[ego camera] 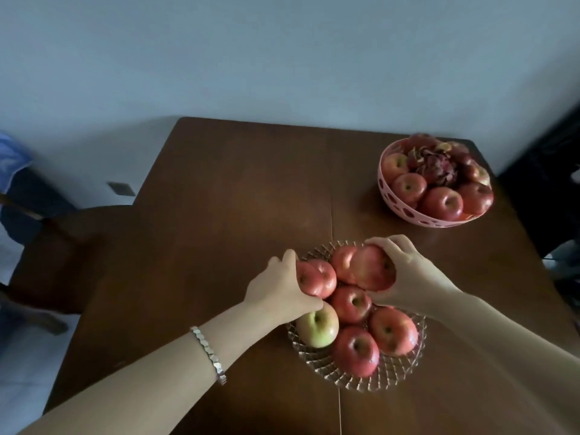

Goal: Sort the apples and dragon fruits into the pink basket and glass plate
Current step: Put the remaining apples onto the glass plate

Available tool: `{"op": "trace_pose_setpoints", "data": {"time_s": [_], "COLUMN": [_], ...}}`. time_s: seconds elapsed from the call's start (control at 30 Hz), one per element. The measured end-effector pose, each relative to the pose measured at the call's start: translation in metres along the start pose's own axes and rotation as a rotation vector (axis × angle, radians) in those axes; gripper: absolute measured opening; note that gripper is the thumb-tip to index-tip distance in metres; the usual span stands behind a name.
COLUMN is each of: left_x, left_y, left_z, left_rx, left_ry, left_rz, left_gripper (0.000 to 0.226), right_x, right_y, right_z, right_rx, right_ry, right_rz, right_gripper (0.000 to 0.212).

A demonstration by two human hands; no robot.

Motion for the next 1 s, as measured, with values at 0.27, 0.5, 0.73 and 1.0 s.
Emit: {"op": "trace_pose_setpoints", "data": {"time_s": [0.27,0.5,0.73,1.0], "left_x": [-0.021,-0.026,-0.021,-0.025], "left_y": [0.019,0.036,0.06,0.054], "left_z": [0.036,0.062,0.086,0.091], "left_rx": [0.066,0.152,0.269,0.141], "left_ry": [-0.049,-0.097,0.029,0.06], "left_rz": [-0.062,-0.016,0.095,0.036], "left_gripper": [0.068,0.064,0.059,0.063], "right_x": [0.021,0.021,0.027,0.03], "right_y": [-0.013,0.005,0.001,0.006], "right_z": [0.029,0.03,0.009,0.021], "right_rx": [-0.283,-0.326,-0.345,-0.356], "right_ry": [-0.033,-0.123,-0.295,-0.303], "right_rz": [-0.261,-0.252,-0.241,-0.315], "right_gripper": [0.083,0.09,0.096,0.093]}}
Point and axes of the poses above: each hand's wrist, its own x-axis towards the middle knuckle, its own z-axis out of the palm, y = z × x, the point moved 3 cm from there along x, towards the middle knuckle, and after that the axes turned 14 degrees about -y, right-handed, at the moved point
